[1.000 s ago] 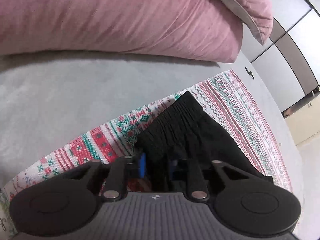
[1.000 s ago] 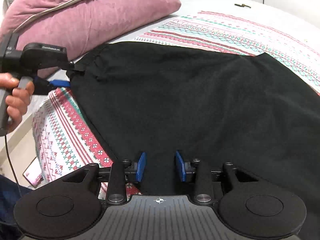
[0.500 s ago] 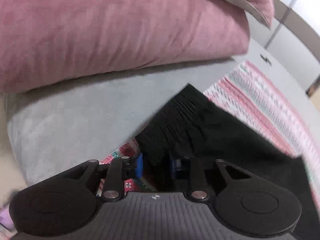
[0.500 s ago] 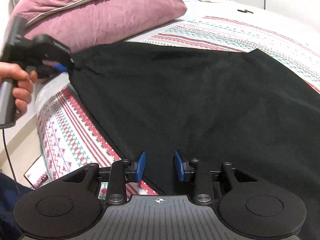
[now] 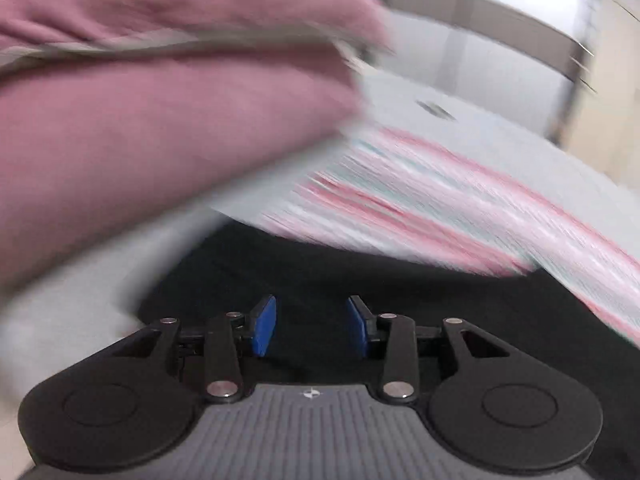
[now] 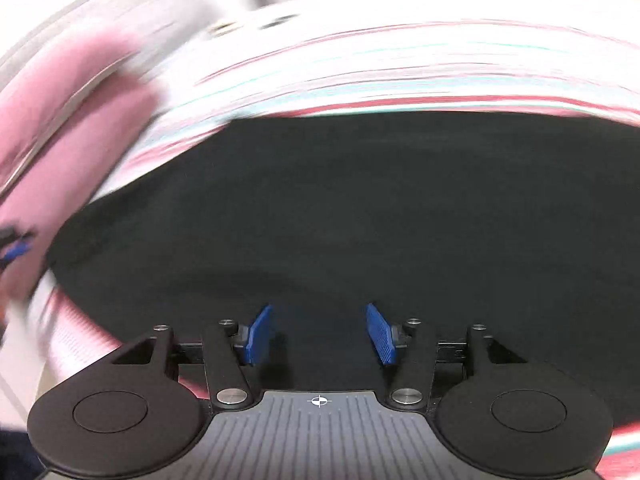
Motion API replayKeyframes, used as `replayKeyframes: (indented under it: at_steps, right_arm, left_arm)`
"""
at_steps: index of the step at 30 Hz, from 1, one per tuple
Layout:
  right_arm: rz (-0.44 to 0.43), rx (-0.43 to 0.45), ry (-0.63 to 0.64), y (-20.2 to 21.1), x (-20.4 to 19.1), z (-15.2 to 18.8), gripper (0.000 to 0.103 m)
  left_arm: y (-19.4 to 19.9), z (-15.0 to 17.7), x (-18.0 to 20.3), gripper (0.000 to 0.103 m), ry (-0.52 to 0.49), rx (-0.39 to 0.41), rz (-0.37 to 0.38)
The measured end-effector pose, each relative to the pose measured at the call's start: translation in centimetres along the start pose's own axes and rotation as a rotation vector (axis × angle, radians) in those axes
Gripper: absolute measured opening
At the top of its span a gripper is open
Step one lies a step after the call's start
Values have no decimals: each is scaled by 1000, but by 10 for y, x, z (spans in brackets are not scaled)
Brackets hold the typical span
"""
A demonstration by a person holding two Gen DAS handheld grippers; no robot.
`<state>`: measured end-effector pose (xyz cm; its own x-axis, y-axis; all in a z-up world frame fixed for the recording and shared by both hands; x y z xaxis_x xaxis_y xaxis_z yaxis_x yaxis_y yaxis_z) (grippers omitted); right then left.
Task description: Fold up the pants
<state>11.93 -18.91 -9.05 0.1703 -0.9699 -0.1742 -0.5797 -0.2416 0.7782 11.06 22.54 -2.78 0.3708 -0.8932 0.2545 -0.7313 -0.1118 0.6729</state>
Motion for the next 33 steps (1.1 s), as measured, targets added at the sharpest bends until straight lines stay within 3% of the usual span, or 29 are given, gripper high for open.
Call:
replayKeyframes:
  at_steps: [2,6,10,13,16,20,23,29,31,33]
  right_arm:
    - [121,-32,-42,7,47,9,52]
    - [190,-38,-120,29,114,23,50]
    - [423,-97,-130,49,176,32,51]
    - [385,-77,-199,58,204,36,50]
    - [450,-77,-108,60,206,32,50]
    - [399,55,-120,67,209,1,50]
    - [439,113,-93,64,218,-25,50]
    - [449,126,-70,35,245,-45,46]
    - [446,108,-60,23,259,-51,46]
    - [456,91,-36,14,267,-55,37]
  left_arm:
    - [-13,20,22,69,-62,-65,10]
    - [-34,50,34,69,-122,-162,-46]
    - [-34,52,43,69,-129,-147,-67]
    - [-30,62,60,70,-105,-165,14]
    - [-24,68,86,70,-135,-170,71]
    - [-26,67,126,71,-179,-154,131]
    - [-33,56,146,71,-181,-142,170]
    - [-55,35,180,71,-295,-77,172]
    - [-67,31,186,76,-322,-72,161]
    - [-82,27,186,77,-296,-90,139]
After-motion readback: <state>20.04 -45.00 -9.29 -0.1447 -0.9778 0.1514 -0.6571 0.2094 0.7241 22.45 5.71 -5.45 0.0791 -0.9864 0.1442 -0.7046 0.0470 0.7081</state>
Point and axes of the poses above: each gripper's, at about its wrist camera, not at the fingertips, and y roughly against the way its jaws point, x to its right, z to its underside, the point moved 6 cm from there along -y, roughly the way its jaws point, and after that the axes turned 11 degrees about y, right-handed, at the moved point
